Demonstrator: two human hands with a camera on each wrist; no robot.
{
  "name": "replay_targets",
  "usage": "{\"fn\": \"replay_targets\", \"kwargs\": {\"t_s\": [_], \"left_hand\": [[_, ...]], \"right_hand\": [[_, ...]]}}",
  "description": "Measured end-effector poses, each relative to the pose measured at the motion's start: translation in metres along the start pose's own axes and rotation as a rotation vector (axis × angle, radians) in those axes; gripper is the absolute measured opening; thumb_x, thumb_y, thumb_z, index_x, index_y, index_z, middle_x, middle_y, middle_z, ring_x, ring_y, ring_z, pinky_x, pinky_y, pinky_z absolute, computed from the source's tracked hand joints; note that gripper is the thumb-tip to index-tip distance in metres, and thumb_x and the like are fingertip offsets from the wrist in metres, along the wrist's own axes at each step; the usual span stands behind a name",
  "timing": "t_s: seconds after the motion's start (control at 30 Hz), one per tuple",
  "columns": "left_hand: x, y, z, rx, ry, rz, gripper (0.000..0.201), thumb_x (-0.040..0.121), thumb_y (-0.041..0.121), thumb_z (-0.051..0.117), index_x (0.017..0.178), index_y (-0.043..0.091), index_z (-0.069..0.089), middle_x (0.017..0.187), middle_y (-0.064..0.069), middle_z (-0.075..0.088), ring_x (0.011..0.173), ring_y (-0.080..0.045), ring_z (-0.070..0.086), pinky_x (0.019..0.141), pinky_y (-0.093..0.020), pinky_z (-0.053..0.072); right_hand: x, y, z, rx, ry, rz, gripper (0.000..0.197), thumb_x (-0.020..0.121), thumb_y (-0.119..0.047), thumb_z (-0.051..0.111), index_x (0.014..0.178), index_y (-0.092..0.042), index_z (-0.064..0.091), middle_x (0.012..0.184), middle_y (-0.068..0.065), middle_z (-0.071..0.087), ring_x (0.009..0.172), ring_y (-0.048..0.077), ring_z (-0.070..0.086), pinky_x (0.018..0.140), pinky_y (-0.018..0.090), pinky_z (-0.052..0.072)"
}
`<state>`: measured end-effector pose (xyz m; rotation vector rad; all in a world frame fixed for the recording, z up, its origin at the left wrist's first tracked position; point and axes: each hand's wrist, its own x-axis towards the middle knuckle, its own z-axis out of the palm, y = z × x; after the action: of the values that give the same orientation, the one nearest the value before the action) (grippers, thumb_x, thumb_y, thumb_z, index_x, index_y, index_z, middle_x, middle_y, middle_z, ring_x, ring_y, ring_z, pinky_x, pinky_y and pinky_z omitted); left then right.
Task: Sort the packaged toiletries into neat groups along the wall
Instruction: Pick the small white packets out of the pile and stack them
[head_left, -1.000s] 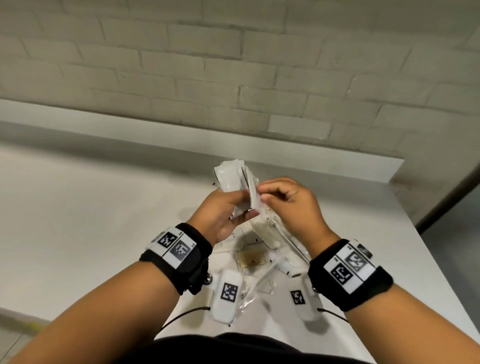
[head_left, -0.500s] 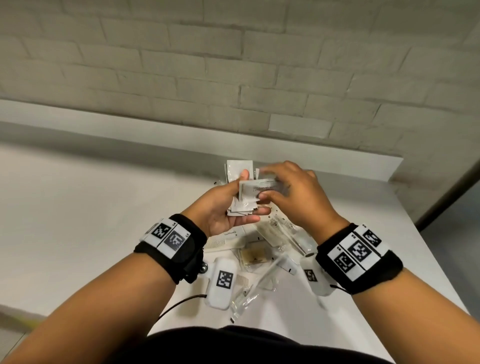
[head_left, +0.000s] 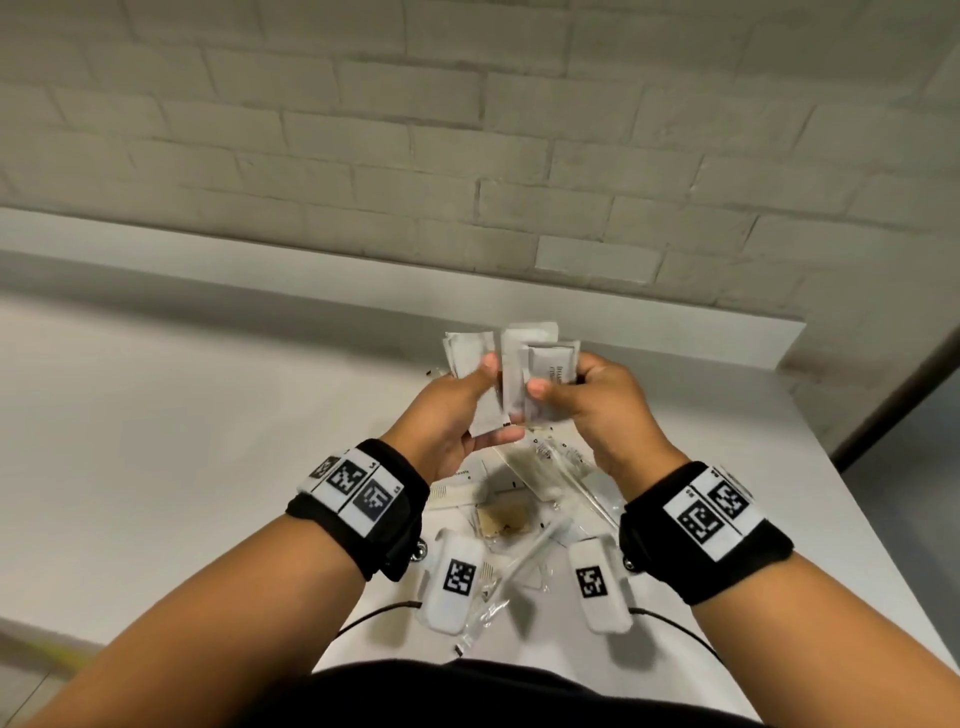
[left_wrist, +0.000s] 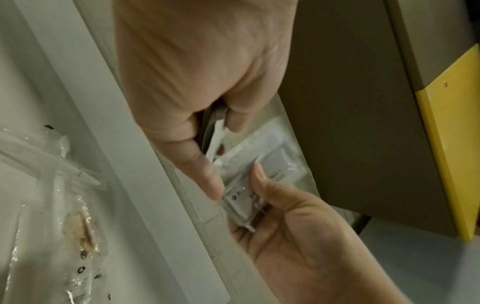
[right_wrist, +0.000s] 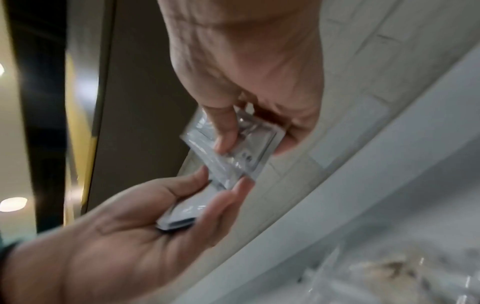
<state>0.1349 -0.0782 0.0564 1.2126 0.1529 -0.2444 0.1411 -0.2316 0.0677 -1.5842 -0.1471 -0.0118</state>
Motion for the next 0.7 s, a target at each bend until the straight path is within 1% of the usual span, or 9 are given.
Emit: {"fn": "replay_targets", "kwargs": {"t_s": [0.07,0.13,0.2,0.27,0.33,0.43,0.5,0.6,0.7], "left_hand": [[0.002,0.003,-0.005,-0.067,0.027,-0.051,0.042,0.094,0.044,0.051,0.103,0.006,0.065,0.1,-0.015,0.072,0.087,-0.028,0.071,0.072,-0.036,0.061],[0.002,0.004,-0.009,-0.103,-0.008,-0.072,0.025,0.092,0.03,0.059,0.098,0.006,0.066,0.097,-0.013,0.071,0.085,-0.025,0.07,0.072,-0.034,0.06],[0.004,0.003,-0.011,-0.078,-0.003,-0.045,0.014,0.087,0.008,0.063,0.1,0.005,0.066,0.095,-0.012,0.071,0.085,-0.025,0.069,0.075,-0.035,0.056],[0.005,0.002,-0.012,-0.034,0.069,0.013,0.023,0.084,-0.001,0.065,0.106,0.005,0.066,0.091,-0.009,0.073,0.082,-0.022,0.069,0.073,-0.034,0.055],[0.006,0.001,-0.015,-0.052,0.118,0.059,0.033,0.083,-0.001,0.066,0.115,0.005,0.063,0.094,-0.007,0.073,0.081,-0.019,0.07,0.076,-0.035,0.056],[0.009,-0.001,-0.019,-0.093,0.152,0.109,0.034,0.085,-0.002,0.064,0.118,0.007,0.061,0.093,-0.005,0.074,0.079,-0.016,0.072,0.073,-0.034,0.059],[0.011,-0.001,-0.02,-0.092,0.154,0.124,0.03,0.086,-0.002,0.063,0.114,0.009,0.061,0.091,-0.003,0.075,0.077,-0.015,0.072,0.069,-0.033,0.058],[0.009,0.002,-0.017,-0.038,0.133,0.139,0.019,0.086,-0.003,0.063,0.096,0.012,0.063,0.086,-0.004,0.073,0.072,-0.015,0.072,0.061,-0.028,0.057],[0.008,0.005,-0.011,0.006,0.117,0.167,0.015,0.084,-0.001,0.066,0.097,0.007,0.066,0.092,-0.009,0.073,0.084,-0.024,0.071,0.07,-0.032,0.057]], "right_hand": [[0.008,0.005,-0.01,-0.345,0.093,-0.334,0.043,0.078,0.014,0.06,0.087,-0.025,0.075,0.095,-0.004,0.063,0.09,0.011,0.063,0.086,0.029,0.051],[0.012,0.009,-0.018,-0.782,-0.003,-0.652,0.048,0.077,0.011,0.053,0.097,-0.026,0.076,0.11,-0.002,0.067,0.106,0.019,0.062,0.097,0.036,0.046],[0.013,0.017,-0.024,-0.993,-0.081,-0.746,0.05,0.078,0.01,0.053,0.106,-0.026,0.074,0.123,0.001,0.066,0.113,0.018,0.059,0.108,0.04,0.036],[0.01,0.021,-0.026,-0.875,-0.027,-0.635,0.053,0.078,0.017,0.051,0.108,-0.022,0.074,0.12,0.0,0.067,0.112,0.015,0.06,0.109,0.031,0.037],[0.009,0.018,-0.03,-0.641,0.037,-0.374,0.047,0.082,0.016,0.049,0.096,-0.021,0.074,0.101,0.001,0.07,0.096,0.014,0.065,0.09,0.022,0.049],[0.008,0.012,-0.032,-0.428,0.011,-0.07,0.019,0.092,-0.009,0.057,0.091,-0.026,0.064,0.089,-0.001,0.069,0.081,0.012,0.064,0.073,0.029,0.052],[0.006,0.008,-0.031,-0.29,-0.028,0.016,0.012,0.094,-0.018,0.058,0.101,-0.025,0.064,0.087,-0.008,0.071,0.076,0.006,0.066,0.068,0.022,0.05],[0.01,-0.001,-0.028,-0.133,-0.123,0.042,0.013,0.093,-0.014,0.058,0.103,-0.021,0.064,0.08,-0.007,0.073,0.068,0.003,0.067,0.058,0.017,0.049],[0.018,-0.013,-0.019,-0.057,-0.195,0.071,0.017,0.092,-0.007,0.058,0.104,-0.016,0.063,0.084,-0.002,0.073,0.068,0.003,0.068,0.059,0.015,0.05]]}}
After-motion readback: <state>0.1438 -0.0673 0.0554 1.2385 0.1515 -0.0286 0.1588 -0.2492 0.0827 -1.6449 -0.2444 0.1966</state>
